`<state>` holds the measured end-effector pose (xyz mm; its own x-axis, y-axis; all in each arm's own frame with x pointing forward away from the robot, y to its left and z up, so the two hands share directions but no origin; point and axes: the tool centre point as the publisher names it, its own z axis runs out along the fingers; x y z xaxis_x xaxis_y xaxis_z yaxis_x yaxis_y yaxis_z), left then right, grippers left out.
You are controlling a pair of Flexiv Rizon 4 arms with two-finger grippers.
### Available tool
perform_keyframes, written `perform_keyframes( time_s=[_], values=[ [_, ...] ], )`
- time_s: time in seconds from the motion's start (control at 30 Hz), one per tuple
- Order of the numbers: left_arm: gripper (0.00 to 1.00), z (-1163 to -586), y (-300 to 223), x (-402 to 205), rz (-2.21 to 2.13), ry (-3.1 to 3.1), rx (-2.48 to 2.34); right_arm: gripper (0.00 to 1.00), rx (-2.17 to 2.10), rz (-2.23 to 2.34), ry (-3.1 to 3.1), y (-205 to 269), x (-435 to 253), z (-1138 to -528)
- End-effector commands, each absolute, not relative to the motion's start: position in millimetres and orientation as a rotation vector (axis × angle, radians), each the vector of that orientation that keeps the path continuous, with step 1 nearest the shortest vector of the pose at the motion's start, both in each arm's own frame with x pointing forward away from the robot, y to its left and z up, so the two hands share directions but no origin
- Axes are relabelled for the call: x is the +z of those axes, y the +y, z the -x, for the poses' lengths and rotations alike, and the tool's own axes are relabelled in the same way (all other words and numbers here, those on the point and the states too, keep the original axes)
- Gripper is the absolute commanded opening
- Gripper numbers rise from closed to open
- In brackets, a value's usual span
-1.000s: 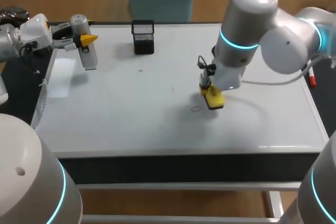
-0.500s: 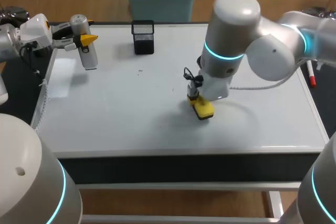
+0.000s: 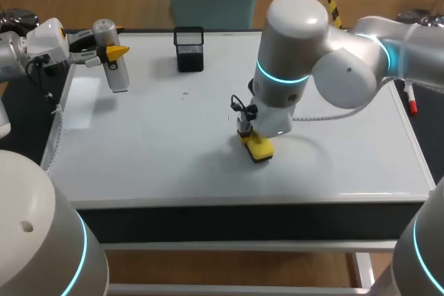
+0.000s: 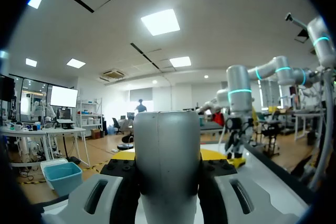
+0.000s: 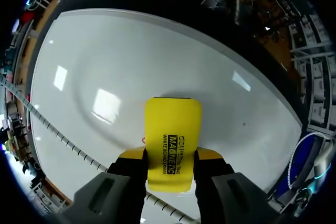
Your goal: Pick up the inspection probe, press it on each red-marked spot on the whiteboard one by one, put down the probe, pick up the eraser, and wipe off all the red marks.
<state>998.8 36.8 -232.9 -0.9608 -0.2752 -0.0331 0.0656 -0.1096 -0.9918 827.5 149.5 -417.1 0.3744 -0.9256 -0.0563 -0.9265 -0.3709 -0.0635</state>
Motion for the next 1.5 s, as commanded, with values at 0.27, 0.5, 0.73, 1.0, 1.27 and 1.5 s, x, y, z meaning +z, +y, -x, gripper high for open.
perform_keyframes(
  time_s=[0.27,0.5,0.73,1.0,1.27,1.5],
  values=[
    [0.00,-999.6,36.8,-232.7,0.230,1.925,-2.172,0.00,-0.008,2.578,1.699,152.6,-427.7,-830.7],
    [0.00,-999.6,36.8,-232.7,0.230,1.925,-2.172,0.00,0.001,2.595,1.697,151.5,-432.9,-831.0],
    [0.00,-999.6,36.8,-232.7,0.230,1.925,-2.172,0.00,-0.014,2.585,1.731,138.8,-434.7,-839.7],
    [0.00,-999.6,36.8,-232.7,0.230,1.925,-2.172,0.00,-0.038,2.553,1.799,117.2,-436.9,-849.6],
    [0.00,-999.6,36.8,-232.7,0.230,1.925,-2.172,0.00,-0.060,2.514,1.861,94.5,-436.0,-861.1],
    [0.00,-999.6,36.8,-232.7,0.230,1.925,-2.172,0.00,-0.077,2.501,1.879,88.7,-434.4,-864.7]
  ],
)
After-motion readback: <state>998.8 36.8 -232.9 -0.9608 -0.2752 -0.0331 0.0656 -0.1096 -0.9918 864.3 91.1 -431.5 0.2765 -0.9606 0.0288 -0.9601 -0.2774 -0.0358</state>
